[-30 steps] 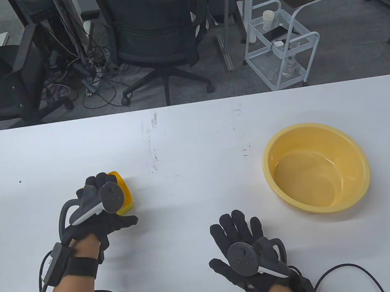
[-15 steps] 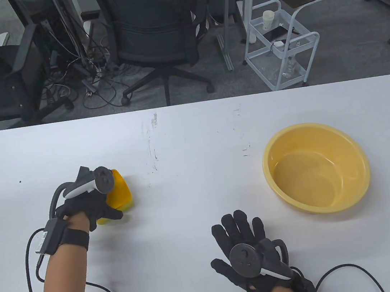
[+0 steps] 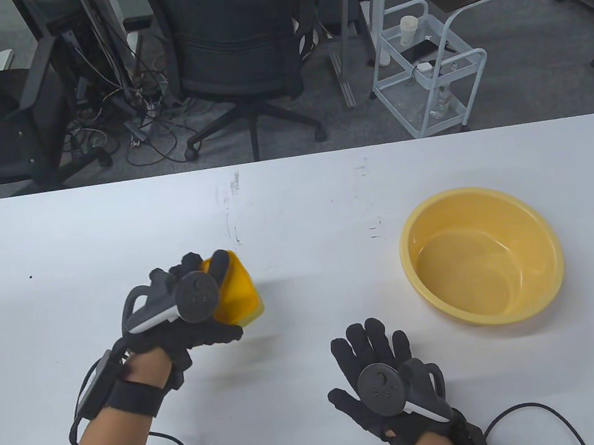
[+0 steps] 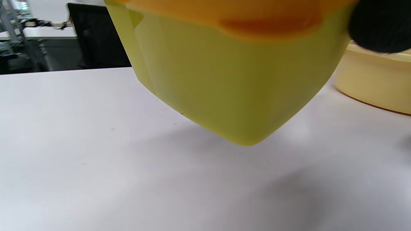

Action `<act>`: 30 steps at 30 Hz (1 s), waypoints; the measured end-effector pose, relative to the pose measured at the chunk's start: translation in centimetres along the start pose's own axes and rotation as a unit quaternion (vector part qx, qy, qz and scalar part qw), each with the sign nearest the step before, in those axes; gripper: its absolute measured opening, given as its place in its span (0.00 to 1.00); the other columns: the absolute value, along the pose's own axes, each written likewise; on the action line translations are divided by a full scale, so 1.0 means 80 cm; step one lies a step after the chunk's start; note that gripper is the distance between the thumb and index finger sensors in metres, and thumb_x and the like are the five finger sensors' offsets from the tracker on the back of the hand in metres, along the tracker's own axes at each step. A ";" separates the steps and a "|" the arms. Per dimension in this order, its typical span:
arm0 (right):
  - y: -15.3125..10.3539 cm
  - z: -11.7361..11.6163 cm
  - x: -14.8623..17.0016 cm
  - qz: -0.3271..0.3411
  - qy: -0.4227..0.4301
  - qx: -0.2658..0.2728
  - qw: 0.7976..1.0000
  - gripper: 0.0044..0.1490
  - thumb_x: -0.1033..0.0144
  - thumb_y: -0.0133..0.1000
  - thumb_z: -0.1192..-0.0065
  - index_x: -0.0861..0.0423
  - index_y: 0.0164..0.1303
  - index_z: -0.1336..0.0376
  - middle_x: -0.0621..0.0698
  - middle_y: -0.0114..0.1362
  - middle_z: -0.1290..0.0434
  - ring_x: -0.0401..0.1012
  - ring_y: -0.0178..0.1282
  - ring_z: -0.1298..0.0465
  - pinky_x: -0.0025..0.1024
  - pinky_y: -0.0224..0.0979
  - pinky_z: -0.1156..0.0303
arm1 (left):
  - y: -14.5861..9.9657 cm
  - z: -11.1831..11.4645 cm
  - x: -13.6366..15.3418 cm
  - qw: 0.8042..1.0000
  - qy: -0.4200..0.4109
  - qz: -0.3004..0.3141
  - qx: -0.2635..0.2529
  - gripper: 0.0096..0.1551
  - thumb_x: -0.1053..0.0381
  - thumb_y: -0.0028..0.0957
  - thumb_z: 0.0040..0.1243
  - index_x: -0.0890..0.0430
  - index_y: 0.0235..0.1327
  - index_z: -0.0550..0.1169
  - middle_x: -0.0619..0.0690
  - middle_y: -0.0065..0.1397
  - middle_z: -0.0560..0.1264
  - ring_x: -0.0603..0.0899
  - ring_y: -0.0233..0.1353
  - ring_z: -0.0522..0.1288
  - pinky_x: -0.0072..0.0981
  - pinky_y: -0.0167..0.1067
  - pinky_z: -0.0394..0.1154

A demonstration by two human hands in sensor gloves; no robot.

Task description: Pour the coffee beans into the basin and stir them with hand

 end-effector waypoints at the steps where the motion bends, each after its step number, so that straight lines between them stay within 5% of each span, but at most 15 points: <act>1: -0.001 0.002 0.004 -0.005 0.002 0.003 1.000 0.52 0.34 0.51 0.60 0.50 0.78 0.64 0.56 0.82 0.70 0.54 0.79 0.79 0.64 0.70 0.79 | -0.006 0.003 -0.028 1.000 0.017 0.020 0.001 0.76 0.19 0.38 0.60 0.50 0.75 0.30 0.79 0.81 0.40 0.81 0.79 0.53 0.83 0.69 0.42; 7: -0.004 0.012 0.023 -0.035 0.024 0.017 0.999 0.45 0.42 0.54 0.60 0.49 0.77 0.65 0.54 0.81 0.70 0.53 0.79 0.79 0.63 0.70 0.80 | -0.027 0.054 -0.132 0.993 0.060 0.103 0.025 0.75 0.18 0.36 0.59 0.49 0.77 0.33 0.78 0.82 0.42 0.80 0.79 0.56 0.83 0.69 0.43; 11: -0.006 0.016 0.026 -0.038 0.032 0.024 0.998 0.45 0.43 0.54 0.60 0.49 0.77 0.64 0.55 0.81 0.70 0.53 0.79 0.79 0.63 0.70 0.79 | -0.022 0.089 -0.165 0.990 0.048 0.116 0.058 0.75 0.18 0.36 0.59 0.50 0.78 0.33 0.79 0.81 0.43 0.80 0.79 0.56 0.83 0.69 0.44; 25: -0.005 0.016 0.024 -0.041 0.031 0.022 0.998 0.46 0.42 0.54 0.60 0.50 0.78 0.63 0.55 0.81 0.69 0.53 0.79 0.78 0.63 0.70 0.79 | -0.002 0.121 -0.189 0.989 0.084 0.103 0.069 0.75 0.19 0.38 0.59 0.51 0.77 0.32 0.78 0.81 0.41 0.81 0.79 0.54 0.82 0.69 0.43; 30: -0.004 0.016 0.022 -0.039 0.026 0.021 0.999 0.46 0.41 0.54 0.60 0.50 0.78 0.63 0.55 0.81 0.69 0.54 0.79 0.78 0.63 0.70 0.79 | -0.007 0.123 -0.187 0.990 0.070 0.099 0.068 0.73 0.20 0.41 0.58 0.51 0.75 0.30 0.76 0.82 0.37 0.83 0.82 0.45 0.82 0.69 0.41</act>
Point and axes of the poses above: the tracker on the back of each hand, its own x axis roughly to the little-finger side, its own y axis roughly from the wrist to the fingertips, z = x × y, the point moved 5 cm from there along y, roughly from the wrist to the fingertips
